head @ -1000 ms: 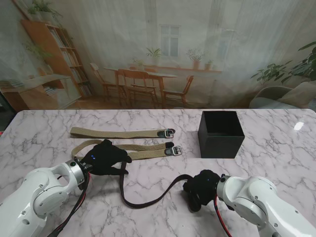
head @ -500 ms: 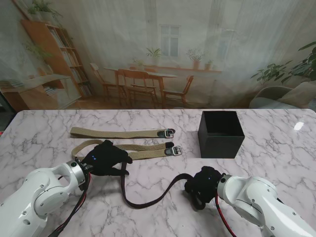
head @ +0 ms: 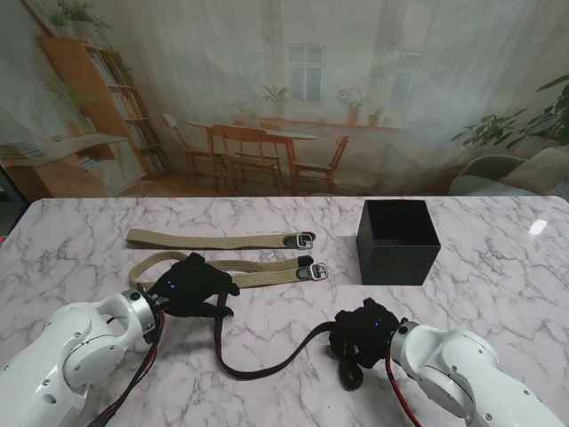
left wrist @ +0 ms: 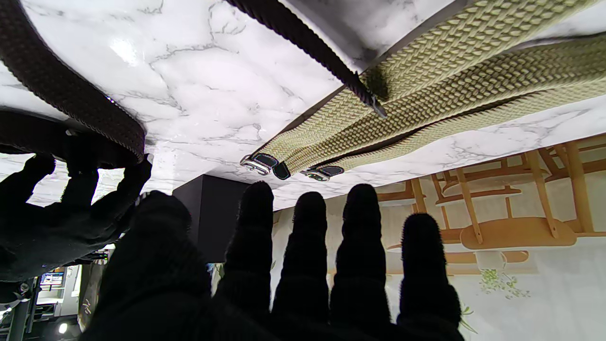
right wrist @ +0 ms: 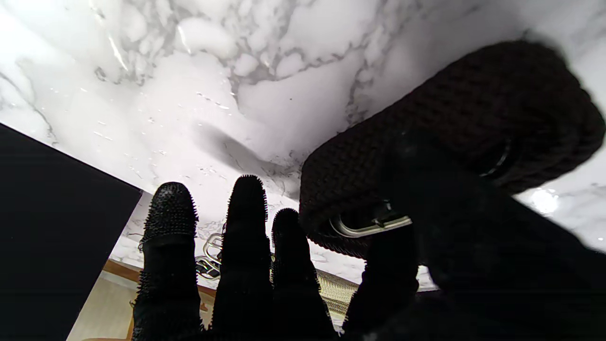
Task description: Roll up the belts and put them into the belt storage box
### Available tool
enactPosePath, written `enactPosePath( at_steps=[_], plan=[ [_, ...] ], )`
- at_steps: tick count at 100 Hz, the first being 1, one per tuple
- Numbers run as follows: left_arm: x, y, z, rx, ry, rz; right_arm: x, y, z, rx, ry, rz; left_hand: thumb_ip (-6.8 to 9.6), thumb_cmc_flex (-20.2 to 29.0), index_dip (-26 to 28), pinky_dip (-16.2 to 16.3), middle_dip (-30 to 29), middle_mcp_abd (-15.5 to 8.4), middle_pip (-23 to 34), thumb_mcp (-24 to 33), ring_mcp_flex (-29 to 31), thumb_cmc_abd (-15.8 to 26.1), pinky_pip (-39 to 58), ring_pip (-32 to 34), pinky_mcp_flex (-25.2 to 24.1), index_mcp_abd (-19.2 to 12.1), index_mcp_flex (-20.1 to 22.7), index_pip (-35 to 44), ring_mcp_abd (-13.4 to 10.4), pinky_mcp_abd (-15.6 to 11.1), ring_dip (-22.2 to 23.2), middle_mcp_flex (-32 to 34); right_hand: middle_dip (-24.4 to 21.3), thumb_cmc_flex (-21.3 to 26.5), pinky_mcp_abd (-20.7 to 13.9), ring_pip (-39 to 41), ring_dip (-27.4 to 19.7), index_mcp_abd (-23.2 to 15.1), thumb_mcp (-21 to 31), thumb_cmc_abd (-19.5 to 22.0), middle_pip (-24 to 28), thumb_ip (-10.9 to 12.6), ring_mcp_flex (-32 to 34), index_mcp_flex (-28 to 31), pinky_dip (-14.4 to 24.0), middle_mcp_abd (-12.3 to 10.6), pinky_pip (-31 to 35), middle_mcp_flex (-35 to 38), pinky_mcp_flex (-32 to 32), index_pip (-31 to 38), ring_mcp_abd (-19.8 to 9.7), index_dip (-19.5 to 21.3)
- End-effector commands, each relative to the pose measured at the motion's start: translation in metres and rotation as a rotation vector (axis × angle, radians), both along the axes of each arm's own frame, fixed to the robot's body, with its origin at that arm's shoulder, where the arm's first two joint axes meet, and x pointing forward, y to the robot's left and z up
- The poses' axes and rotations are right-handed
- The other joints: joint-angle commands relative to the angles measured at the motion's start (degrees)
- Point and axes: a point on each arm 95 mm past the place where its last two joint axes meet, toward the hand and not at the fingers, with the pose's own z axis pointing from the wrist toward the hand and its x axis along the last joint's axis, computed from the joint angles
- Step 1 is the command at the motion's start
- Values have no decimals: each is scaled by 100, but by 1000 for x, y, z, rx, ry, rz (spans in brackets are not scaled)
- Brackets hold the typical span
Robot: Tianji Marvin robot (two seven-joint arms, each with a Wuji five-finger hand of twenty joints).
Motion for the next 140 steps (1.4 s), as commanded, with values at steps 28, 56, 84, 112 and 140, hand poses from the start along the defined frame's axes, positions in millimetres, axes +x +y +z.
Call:
enactPosePath(
  at_steps=[28,56,84,112,140],
  plan=[
    [0,0,-4,12,17,3,0,1,-16,83,-30,-40,90,79,47,37,57,49,59,-72,78,222,-156,-64,-110,77,150,58,83,196,65,69,208,-247,107,266,40,645,-43,316,578,-67,818,756,49,-980,160,2527,-16,1886,-366,-332],
    [0,0,-4,12,17,1,3,1,-23,167,-97,-44,91,84,47,35,57,44,59,-71,81,221,-168,-64,-122,82,146,56,82,213,65,70,1022,75,-368,688,505,499,-47,392,1459,-117,1844,400,214,-1257,513,4676,489,597,-708,-383],
    [0,-1,-5,15,18,-1,6,1,-30,241,-146,-26,93,96,48,37,57,49,60,-65,81,219,-168,-63,-117,87,154,60,82,205,65,70,995,-98,-478,1083,784,1773,327,864,1668,735,2825,-2275,142,-1074,843,5650,997,-1148,-776,-590],
    [0,0,-5,17,16,1,6,3,-36,317,-130,-61,92,98,44,37,59,43,64,-66,92,215,-170,-59,-118,79,141,53,87,208,67,81,983,613,350,1600,911,-311,232,1501,2260,746,3609,-1889,-81,-515,970,5803,1540,-949,-301,-650],
    [0,0,-5,15,16,0,4,3,-35,316,-81,-37,90,90,41,36,61,42,67,-73,93,217,-173,-57,-124,76,137,50,82,216,69,83,1004,715,647,1364,908,-371,63,1640,1828,774,3323,723,-62,-524,580,5780,1083,-706,-324,-203]
  ],
)
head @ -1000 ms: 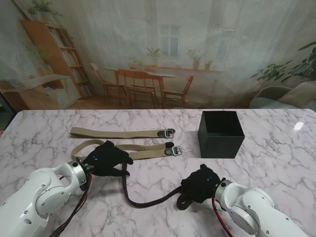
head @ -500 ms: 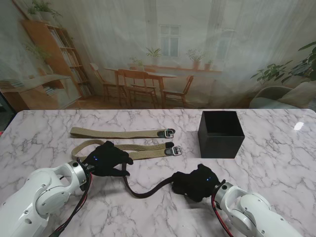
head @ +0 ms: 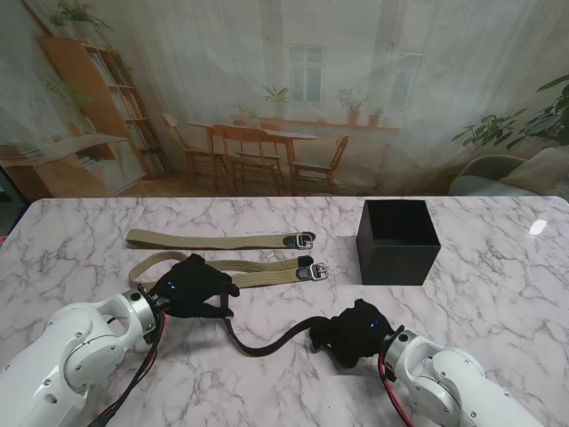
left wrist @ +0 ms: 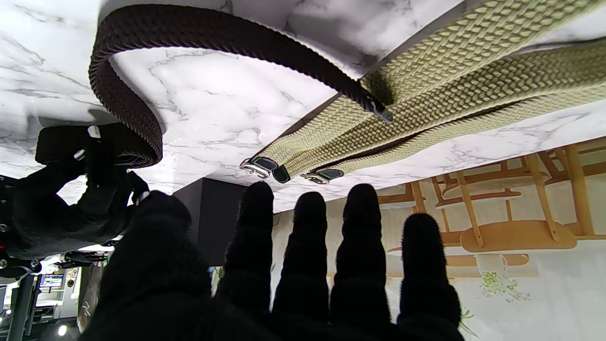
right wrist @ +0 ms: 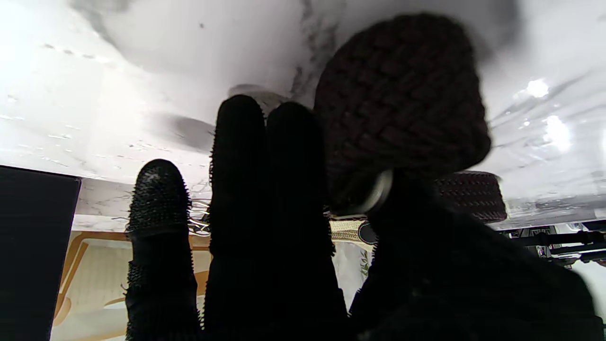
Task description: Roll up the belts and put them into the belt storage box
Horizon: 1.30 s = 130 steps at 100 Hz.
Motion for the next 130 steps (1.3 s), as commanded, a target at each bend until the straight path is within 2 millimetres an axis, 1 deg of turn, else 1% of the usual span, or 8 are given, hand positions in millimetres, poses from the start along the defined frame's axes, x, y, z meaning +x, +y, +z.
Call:
enactPosePath(
  at_steps=[1,10,24,69,90,102,111,130],
  plan=[
    [0,0,-3,10,13,0,-1,0,-1,-14,16,2,90,88,41,36,61,44,66,-73,94,217,-172,-56,-121,73,139,50,78,217,69,81,48,522,213,45,70,209,591,125,-40,419,26,368,14,-339,-80,318,-127,20,-428,141],
    [0,0,-3,10,13,-1,-2,0,0,-28,33,19,91,86,41,36,61,43,66,-70,94,224,-172,-57,-120,76,136,51,81,201,69,82,-165,-186,-19,-283,21,1263,426,-367,-799,-374,-272,410,115,-459,-179,89,-298,534,-481,-992],
    [0,-1,-3,10,15,-1,-2,0,7,-64,40,60,90,85,42,36,61,49,65,-72,93,228,-176,-57,-123,88,141,54,88,208,69,79,-304,-1626,-367,-720,-139,2479,37,-116,-1227,482,-827,729,169,-587,-183,-586,-502,94,-573,617],
    [6,0,-1,1,-6,16,-1,3,31,-179,151,109,89,87,49,48,-16,214,-116,-73,-108,281,-156,-119,-123,82,127,53,77,151,48,-554,-1150,-1970,-44,-1186,-476,3541,1658,-1003,-2015,940,-1663,120,61,80,-414,-1503,-744,-469,-80,950],
    [8,2,-4,4,-2,28,1,2,34,-185,191,90,91,97,60,47,-15,206,-81,-70,-116,281,-162,-107,-145,78,136,67,87,170,47,-523,-1274,-2253,4,-1039,-439,3630,3507,-704,-2290,2501,-1545,306,137,207,-250,-1434,-656,-465,130,1039],
    [7,2,-4,4,0,30,2,3,36,-195,182,95,91,91,65,42,-14,196,-68,-73,-113,280,-169,-104,-149,88,138,73,89,161,44,-493,-1332,-1288,-14,-991,-444,3657,3528,-1246,-2394,3358,-1386,337,105,186,-191,-1325,-497,-406,110,1029],
    [8,2,-4,3,2,30,2,3,37,-208,179,97,92,99,67,40,-12,190,-61,-71,-104,281,-176,-99,-155,92,140,76,93,173,43,-473,-1421,-403,14,-1013,-481,3679,3527,-1675,-2566,3170,-1295,391,33,171,-195,-1192,-408,-332,88,980],
    [8,1,-4,4,6,26,2,3,37,-258,155,107,92,96,68,36,-10,175,-50,-71,-100,277,-187,-100,-158,86,140,78,98,183,39,-433,-1561,1597,190,-1043,-552,3415,3373,-1612,-2892,1350,-1114,390,-205,-67,-176,-957,-3,7,-123,980]
  ],
)
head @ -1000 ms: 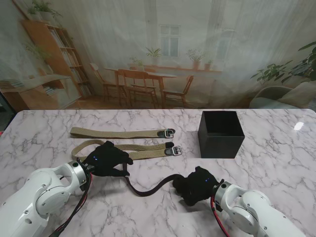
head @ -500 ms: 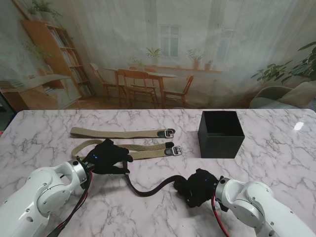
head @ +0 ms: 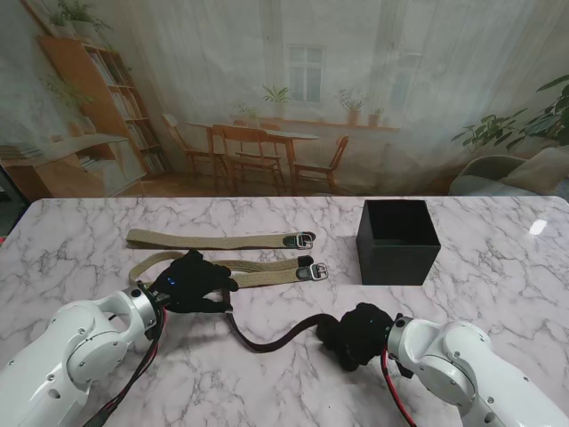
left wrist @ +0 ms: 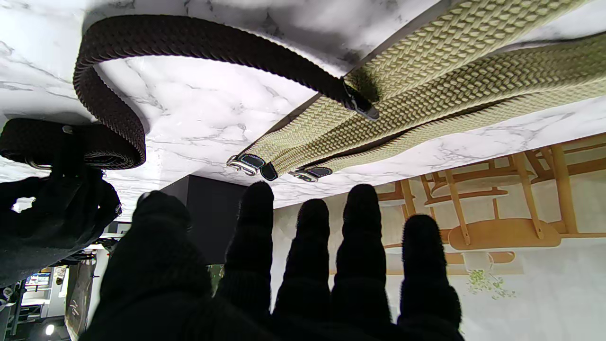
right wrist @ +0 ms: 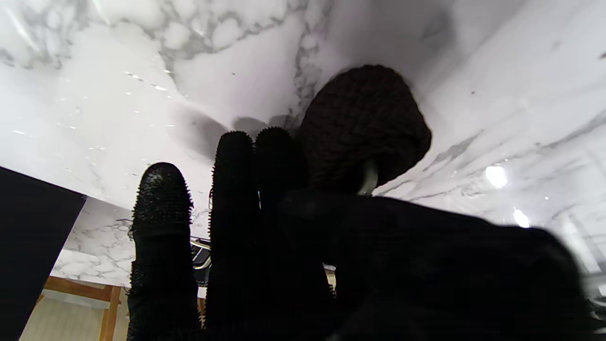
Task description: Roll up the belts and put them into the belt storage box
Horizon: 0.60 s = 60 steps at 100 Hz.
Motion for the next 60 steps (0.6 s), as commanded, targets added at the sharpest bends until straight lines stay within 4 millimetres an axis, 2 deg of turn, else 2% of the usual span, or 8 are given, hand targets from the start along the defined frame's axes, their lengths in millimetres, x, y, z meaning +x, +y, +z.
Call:
enactPosePath(
  at_steps=[1,17,22,26,29,33,42,60],
  plan=[
    [0,-1,-3,9,15,-1,1,0,2,-30,-23,14,92,94,68,36,-12,45,-13,-72,-96,270,-187,-100,-106,86,142,76,98,183,39,-137,-93,562,292,2,-51,824,726,-43,-559,-395,229,435,-123,-616,109,-64,176,893,-422,241],
    [0,-1,-3,9,16,-1,0,-2,-3,-73,-25,20,91,92,68,34,-8,48,-4,-75,-89,265,-191,-98,-106,85,147,78,89,186,37,-101,-35,481,115,110,36,230,269,96,-477,-866,527,172,-241,-1217,88,-140,394,1169,-907,515],
    [0,-1,-3,9,16,-1,0,-3,-6,-91,-31,18,90,85,67,34,-8,39,-6,-78,-87,261,-192,-98,-106,84,143,77,92,185,37,-101,52,15,96,99,176,-13,-227,-16,-306,-1235,521,159,-278,-1364,78,-187,385,1230,-915,624],
    [0,-1,-3,9,16,-1,0,-3,-7,-102,-41,20,90,87,68,33,-7,35,-4,-75,-81,259,-194,-96,-107,87,148,78,94,190,37,-91,106,-374,120,40,232,-216,-395,-37,-218,-1215,475,76,-296,-1433,60,-249,358,1340,-884,760],
    [0,-1,-3,9,16,-2,0,-4,-8,-108,-44,16,91,93,68,33,-6,39,-4,-72,-79,260,-195,-95,-107,86,148,79,88,191,37,-88,237,-516,127,51,248,-324,-564,-74,-67,-1289,462,40,-302,-1384,47,-349,334,1424,-851,784],
    [0,-1,-3,9,19,-2,0,-4,-10,-113,-43,8,90,86,67,32,-7,39,-6,-75,-85,262,-198,-98,-112,79,144,77,88,192,36,-92,405,-740,168,111,198,-480,-864,-171,166,-1497,446,-87,-288,-1264,29,-510,299,1804,-796,462],
    [-1,-2,-3,9,24,-3,0,-5,-14,-118,-42,-5,91,89,67,32,-7,44,-9,-73,-84,258,-199,-100,-110,78,147,79,91,190,35,-96,577,-1033,314,224,314,-927,-1451,-279,652,-1856,401,-179,-228,-1066,4,-955,209,2469,-637,417],
    [-1,-3,-4,10,31,-4,-1,-7,-21,-97,-46,-25,90,78,65,31,-6,30,-9,-74,-85,257,-206,-102,-113,80,140,74,82,197,34,-91,764,-1531,552,66,335,-1451,-1957,-81,972,-1979,-129,196,-39,-682,45,-2593,20,3204,-518,785]
  ],
)
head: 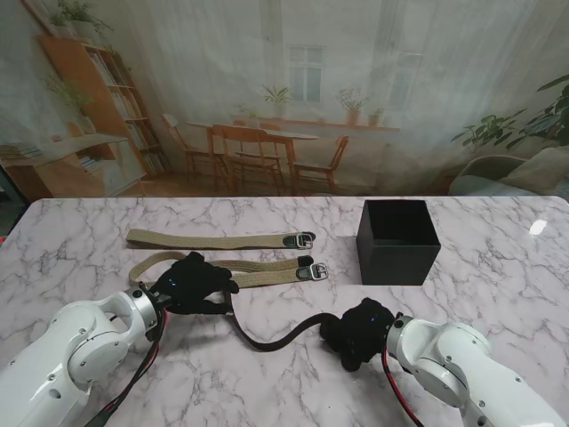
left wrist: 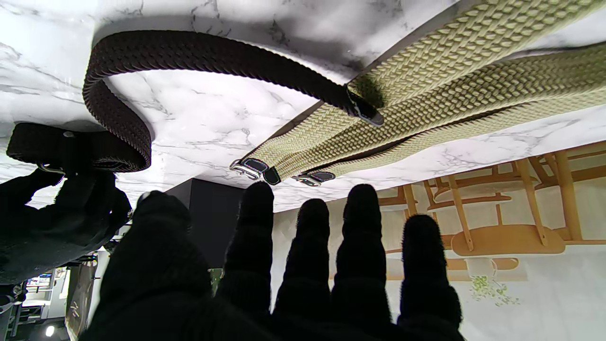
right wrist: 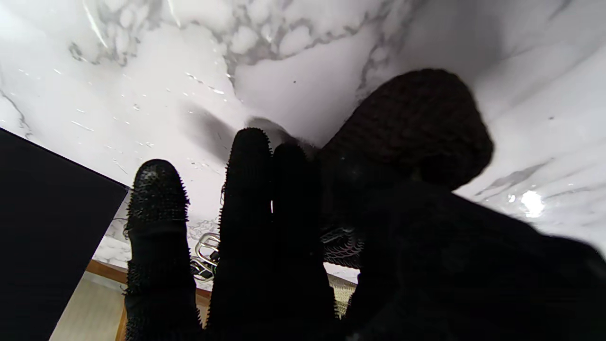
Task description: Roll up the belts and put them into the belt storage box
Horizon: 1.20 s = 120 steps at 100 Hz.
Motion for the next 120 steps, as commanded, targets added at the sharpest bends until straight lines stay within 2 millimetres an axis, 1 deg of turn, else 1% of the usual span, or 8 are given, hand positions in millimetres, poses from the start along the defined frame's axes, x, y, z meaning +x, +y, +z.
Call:
enactPosePath(
  at_steps=[1,11,24,37,50,65,101,120],
  plan=[
    [0,-1,-2,8,16,-1,-6,-4,-15,-14,32,-9,90,75,64,31,-6,30,-10,-76,-87,257,-202,-103,-110,78,140,71,81,197,33,-93,26,-774,352,46,30,347,-1010,-62,-213,-709,-302,772,157,-247,39,-1217,-102,1528,-49,375],
    [0,-2,-2,9,19,-3,-7,-4,-16,-6,22,-6,90,73,63,26,-6,31,-10,-75,-87,252,-212,-104,-115,76,138,70,88,191,33,-94,-2,-948,273,-203,-256,668,-940,-34,-190,-716,-1022,913,248,99,-35,-2438,-283,2027,15,-478],
    [-1,-3,-3,10,22,-4,-7,-3,-19,27,17,-13,90,77,64,22,-5,40,-10,-73,-90,261,-225,-105,-121,86,148,73,94,200,33,-93,-148,-1065,308,-433,-633,835,-845,-16,-466,-723,-1761,1231,168,476,-198,-3208,-591,2381,286,-840],
    [-1,-3,-3,12,23,-3,-6,-2,-22,56,21,-22,91,83,64,20,-5,37,-11,-72,-90,261,-232,-105,-126,80,149,74,93,201,33,-93,-252,-1160,433,-561,-842,789,-824,-83,-687,-722,-2221,1336,41,306,-409,-3750,-961,2489,374,-923],
    [-1,-3,-3,14,24,-2,-6,-1,-23,85,22,-34,91,87,66,21,-5,38,-12,-73,-85,258,-233,-102,-121,84,154,78,100,203,35,-94,-235,-1281,470,-557,-929,678,-848,-121,-616,-724,-2471,1402,-33,45,-503,-3777,-1253,2563,318,-906],
    [-1,-3,-4,14,26,-2,-6,0,-22,122,20,-51,92,92,67,18,-4,37,-10,-71,-90,259,-241,-104,-123,81,158,80,95,201,34,-89,-254,-1295,453,-490,-958,643,-858,-86,-627,-708,-2594,1316,-62,-57,-509,-3732,-1408,2587,315,-895],
    [-1,-3,-5,13,26,-3,-7,-6,-12,129,-49,-54,91,85,67,20,-3,35,-9,-74,-83,261,-247,-102,-121,86,154,82,86,198,35,-91,-277,-1166,323,-430,-1010,576,-866,-26,-646,-668,-2630,1180,-109,-90,-547,-3478,-1604,2528,301,-923],
    [0,-4,-5,11,31,-4,-10,-3,-7,120,-50,-50,91,84,67,21,-4,35,-11,-74,-89,255,-251,-106,-122,87,158,83,91,200,34,-94,-308,-1166,311,-472,-1051,566,-878,-52,-724,-675,-2650,1254,-138,-20,-585,-3470,-1646,2511,292,-937]
  ],
)
